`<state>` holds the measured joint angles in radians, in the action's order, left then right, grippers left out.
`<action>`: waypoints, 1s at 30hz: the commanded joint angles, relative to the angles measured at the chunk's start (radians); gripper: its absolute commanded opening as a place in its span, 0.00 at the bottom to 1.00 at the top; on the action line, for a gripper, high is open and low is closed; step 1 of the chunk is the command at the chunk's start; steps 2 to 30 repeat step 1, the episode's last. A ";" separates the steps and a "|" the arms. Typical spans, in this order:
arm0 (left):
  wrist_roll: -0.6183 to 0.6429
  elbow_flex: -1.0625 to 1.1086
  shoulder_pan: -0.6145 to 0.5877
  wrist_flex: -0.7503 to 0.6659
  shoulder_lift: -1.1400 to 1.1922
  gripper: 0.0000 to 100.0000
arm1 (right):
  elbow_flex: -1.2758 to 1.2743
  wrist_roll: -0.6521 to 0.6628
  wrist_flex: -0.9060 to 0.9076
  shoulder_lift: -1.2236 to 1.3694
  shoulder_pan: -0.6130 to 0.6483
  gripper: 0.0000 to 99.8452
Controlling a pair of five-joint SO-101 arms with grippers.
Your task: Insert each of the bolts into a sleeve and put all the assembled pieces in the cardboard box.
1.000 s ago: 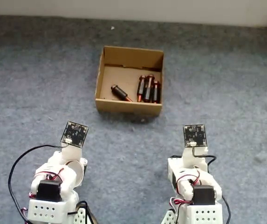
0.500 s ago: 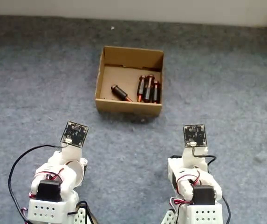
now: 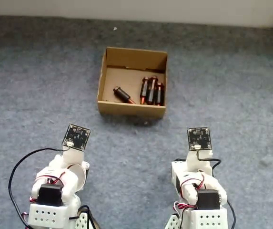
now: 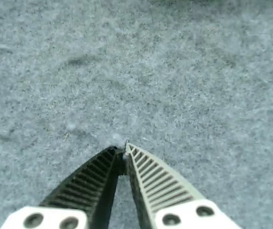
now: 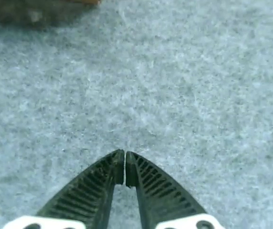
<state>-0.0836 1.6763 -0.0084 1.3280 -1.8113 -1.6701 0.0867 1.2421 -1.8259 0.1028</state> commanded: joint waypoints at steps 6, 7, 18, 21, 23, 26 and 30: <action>-0.008 0.019 -0.012 0.006 -0.007 0.02 | -0.140 0.011 0.004 -0.007 -0.010 0.00; -0.008 0.019 -0.012 0.006 -0.007 0.02 | -0.140 0.011 0.004 -0.007 -0.010 0.00; -0.008 0.019 -0.012 0.006 -0.007 0.02 | -0.140 0.011 0.004 -0.007 -0.010 0.00; -0.008 0.019 -0.012 0.006 -0.007 0.02 | -0.140 0.011 0.004 -0.007 -0.010 0.00; -0.008 0.019 -0.012 0.006 -0.007 0.02 | -0.140 0.011 0.004 -0.007 -0.010 0.00; -0.008 0.019 -0.012 0.006 -0.007 0.02 | -0.140 0.011 0.004 -0.007 -0.010 0.00; -0.008 0.019 -0.012 0.006 -0.007 0.02 | -0.140 0.011 0.004 -0.007 -0.010 0.00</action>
